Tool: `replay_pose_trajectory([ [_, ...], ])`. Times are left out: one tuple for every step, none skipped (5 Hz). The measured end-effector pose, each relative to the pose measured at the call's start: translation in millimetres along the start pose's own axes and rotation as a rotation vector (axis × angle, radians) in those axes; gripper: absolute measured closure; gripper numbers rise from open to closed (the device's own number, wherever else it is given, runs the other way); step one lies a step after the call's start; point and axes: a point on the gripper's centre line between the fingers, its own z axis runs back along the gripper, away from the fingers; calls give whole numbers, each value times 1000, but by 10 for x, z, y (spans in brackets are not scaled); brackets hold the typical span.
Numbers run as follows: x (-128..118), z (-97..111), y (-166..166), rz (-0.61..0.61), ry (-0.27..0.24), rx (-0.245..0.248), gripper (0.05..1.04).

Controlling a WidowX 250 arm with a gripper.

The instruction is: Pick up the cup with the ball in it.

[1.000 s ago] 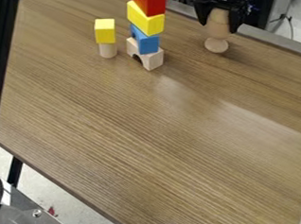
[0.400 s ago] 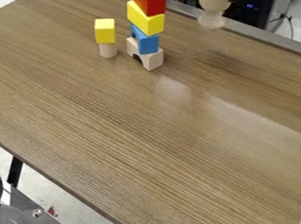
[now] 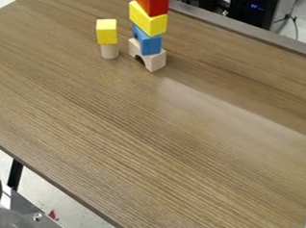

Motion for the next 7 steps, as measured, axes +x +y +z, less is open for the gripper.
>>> replay_pose_trajectory([
  [42,206,96,44,-37,30,174],
  [93,269,303,108,-57,54,174],
  [114,158,512,169,-35,67,174],
  [174,129,658,206,-27,80,174],
  [155,71,743,232,4,85,174],
  [135,64,777,245,17,90,174],
  [108,74,800,249,32,108,174],
])
